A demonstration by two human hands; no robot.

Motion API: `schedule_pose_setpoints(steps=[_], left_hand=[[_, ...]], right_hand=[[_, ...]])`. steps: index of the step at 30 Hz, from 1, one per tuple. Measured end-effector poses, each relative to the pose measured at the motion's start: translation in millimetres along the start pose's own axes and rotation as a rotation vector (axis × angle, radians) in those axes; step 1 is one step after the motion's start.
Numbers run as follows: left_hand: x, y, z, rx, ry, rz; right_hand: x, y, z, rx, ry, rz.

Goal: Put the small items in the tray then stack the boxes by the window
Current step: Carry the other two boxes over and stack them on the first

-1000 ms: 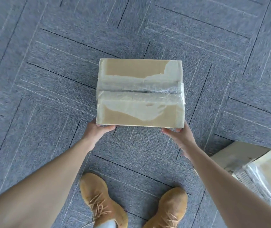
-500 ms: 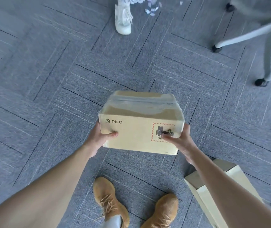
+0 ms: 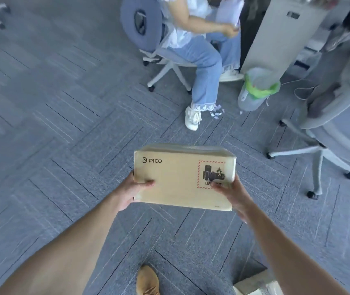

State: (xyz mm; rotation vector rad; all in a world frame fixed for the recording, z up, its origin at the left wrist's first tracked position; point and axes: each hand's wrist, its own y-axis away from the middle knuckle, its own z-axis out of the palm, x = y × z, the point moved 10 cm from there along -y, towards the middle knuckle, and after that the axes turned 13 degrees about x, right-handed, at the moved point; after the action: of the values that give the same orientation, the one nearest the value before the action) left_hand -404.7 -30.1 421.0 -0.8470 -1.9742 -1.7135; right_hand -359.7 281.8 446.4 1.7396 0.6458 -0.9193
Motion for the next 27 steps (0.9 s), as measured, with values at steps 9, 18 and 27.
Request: schedule_pose_setpoints(steps=[9,18,27], left_hand=[[170,167,-154,0.14,0.107,0.257],[195,405,-320,0.505,0.221,0.481],[48,691,-459,0.936,0.391,0.598]], right_hand=[[-247,110,71,-0.114,0.049,-0.307],[-423,305,163,-0.427,0.05,-0.648],[-437,563,286,-0.788,0.086,-0.823]])
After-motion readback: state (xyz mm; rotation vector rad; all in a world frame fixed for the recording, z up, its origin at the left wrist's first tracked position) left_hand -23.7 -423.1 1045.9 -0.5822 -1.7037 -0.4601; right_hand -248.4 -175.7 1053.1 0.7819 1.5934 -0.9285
